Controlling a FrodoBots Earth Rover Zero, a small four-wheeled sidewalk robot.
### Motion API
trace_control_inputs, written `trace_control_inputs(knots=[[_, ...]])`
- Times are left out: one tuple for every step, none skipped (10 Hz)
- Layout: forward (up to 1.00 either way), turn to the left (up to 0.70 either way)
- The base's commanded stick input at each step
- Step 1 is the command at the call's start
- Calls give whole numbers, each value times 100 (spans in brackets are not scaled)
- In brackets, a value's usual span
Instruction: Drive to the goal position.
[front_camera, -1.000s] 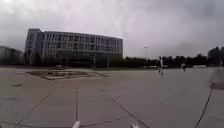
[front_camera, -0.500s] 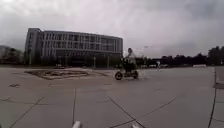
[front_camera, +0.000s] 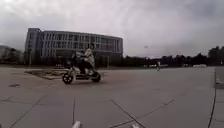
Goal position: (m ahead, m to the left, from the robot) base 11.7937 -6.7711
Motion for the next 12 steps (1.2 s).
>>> trace_control_inputs(knots=[[70,0],[70,0],[70,0],[70,0],[70,0],[70,0],[70,-25],[70,-34],[70,-31],[70,-18],[70,-1],[70,0]])
